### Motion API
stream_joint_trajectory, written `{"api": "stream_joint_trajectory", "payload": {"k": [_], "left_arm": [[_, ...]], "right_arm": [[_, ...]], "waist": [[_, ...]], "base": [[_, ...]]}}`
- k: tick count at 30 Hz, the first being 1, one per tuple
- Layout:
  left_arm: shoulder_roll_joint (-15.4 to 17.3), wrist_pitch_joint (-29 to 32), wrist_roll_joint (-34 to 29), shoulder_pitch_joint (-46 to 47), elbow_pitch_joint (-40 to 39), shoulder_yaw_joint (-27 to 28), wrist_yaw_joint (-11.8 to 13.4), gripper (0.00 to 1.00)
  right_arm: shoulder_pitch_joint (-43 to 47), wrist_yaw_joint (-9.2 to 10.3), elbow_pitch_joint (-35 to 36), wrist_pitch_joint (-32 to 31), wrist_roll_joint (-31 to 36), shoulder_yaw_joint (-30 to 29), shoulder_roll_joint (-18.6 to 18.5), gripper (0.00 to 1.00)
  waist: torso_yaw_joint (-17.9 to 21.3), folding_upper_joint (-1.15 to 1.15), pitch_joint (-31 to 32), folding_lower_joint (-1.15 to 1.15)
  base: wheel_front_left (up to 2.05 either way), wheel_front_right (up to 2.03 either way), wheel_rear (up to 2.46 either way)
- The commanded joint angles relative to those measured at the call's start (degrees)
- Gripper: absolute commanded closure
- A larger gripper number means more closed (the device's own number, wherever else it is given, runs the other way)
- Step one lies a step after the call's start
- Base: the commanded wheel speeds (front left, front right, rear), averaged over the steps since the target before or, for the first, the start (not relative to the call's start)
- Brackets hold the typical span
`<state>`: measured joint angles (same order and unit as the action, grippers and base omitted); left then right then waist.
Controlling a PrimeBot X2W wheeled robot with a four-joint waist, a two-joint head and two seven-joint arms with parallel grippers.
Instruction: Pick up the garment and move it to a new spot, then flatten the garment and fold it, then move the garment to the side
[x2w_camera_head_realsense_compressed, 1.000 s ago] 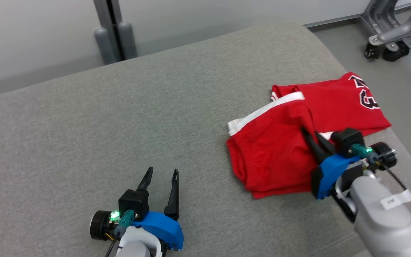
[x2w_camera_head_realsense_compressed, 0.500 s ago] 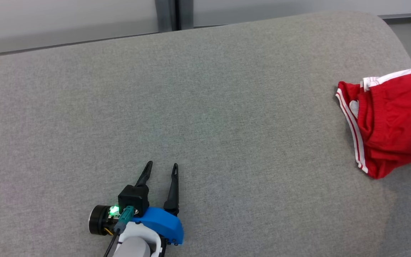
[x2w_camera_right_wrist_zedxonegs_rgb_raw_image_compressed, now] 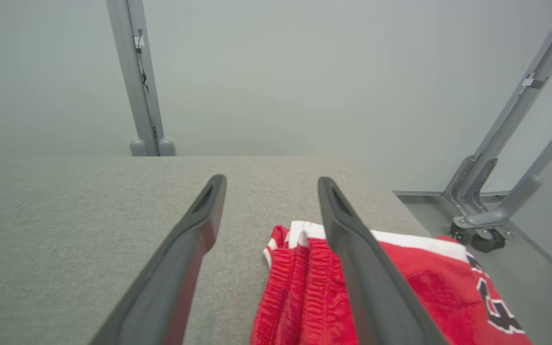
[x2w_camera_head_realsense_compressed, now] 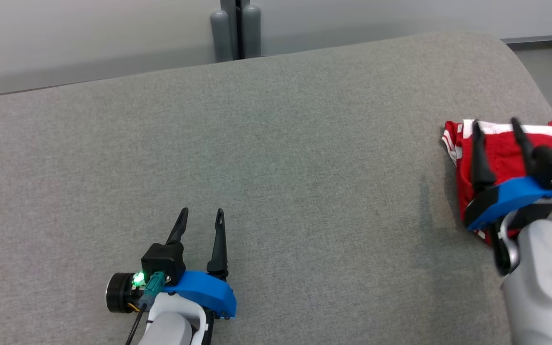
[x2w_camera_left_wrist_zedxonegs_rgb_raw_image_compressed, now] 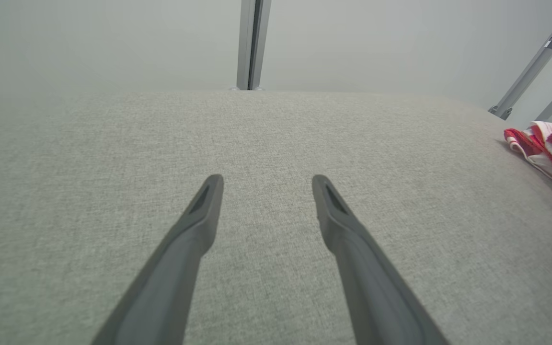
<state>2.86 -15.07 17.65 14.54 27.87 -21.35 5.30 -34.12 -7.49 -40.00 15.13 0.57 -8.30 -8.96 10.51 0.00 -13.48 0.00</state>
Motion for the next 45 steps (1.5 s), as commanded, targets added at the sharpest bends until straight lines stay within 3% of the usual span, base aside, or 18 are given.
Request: {"api": "stream_joint_trajectory", "payload": {"k": [1, 9, 21, 32, 33, 37, 45], "left_arm": [[0.0, -0.1, 0.0, -0.6, -0.2, 0.1, 0.3, 0.00], [0.0, -0.1, 0.4, -3.2, -1.5, 2.7, 1.2, 0.00], [0.0, -0.1, 0.3, -7.6, -2.3, 6.4, 1.6, 0.00], [0.0, -0.1, 0.7, -10.7, -3.2, 9.8, -0.2, 0.00], [0.0, 0.0, 1.0, -10.8, -2.9, 9.7, -0.3, 1.00], [0.0, 0.5, 1.6, -11.9, -1.4, 9.6, -0.4, 1.00], [0.0, 2.9, 9.7, -11.4, -2.7, 11.7, -1.8, 1.00]], "right_arm": [[2.0, -0.01, 0.5, 0.0, -0.6, 0.5, 0.9, 0.00], [12.6, -0.01, 7.0, 0.0, -4.6, 6.7, 5.8, 0.00], [19.0, -0.01, 8.2, 0.0, -8.8, 11.0, 5.9, 0.00], [20.5, -0.01, 8.5, 0.0, -10.3, 12.1, 6.0, 0.00], [19.5, 0.00, 8.2, 0.0, -10.2, 12.0, 6.1, 1.00], [20.5, 0.00, 6.5, -0.5, -10.8, 11.8, 6.2, 1.00], [21.1, 0.00, 8.4, -3.1, -19.8, 10.3, 6.2, 1.00]], "waist": [[-0.2, 0.00, 0.4, 0.00], [-3.6, 0.00, 3.9, 0.00], [-8.5, 0.00, 8.9, 0.00], [-8.1, 0.00, 11.5, 0.00], [-8.1, 0.00, 11.5, 0.00], [-8.2, 0.00, 11.5, 0.00], [-8.3, 0.00, 11.7, 0.00]], "base": [[0.00, 0.00, 0.00], [0.00, 0.00, 0.00], [0.00, 0.00, 0.00], [0.00, 0.00, 0.00], [0.00, 0.00, 0.00], [0.00, 0.00, 0.00], [0.00, 0.00, 0.00]]}}
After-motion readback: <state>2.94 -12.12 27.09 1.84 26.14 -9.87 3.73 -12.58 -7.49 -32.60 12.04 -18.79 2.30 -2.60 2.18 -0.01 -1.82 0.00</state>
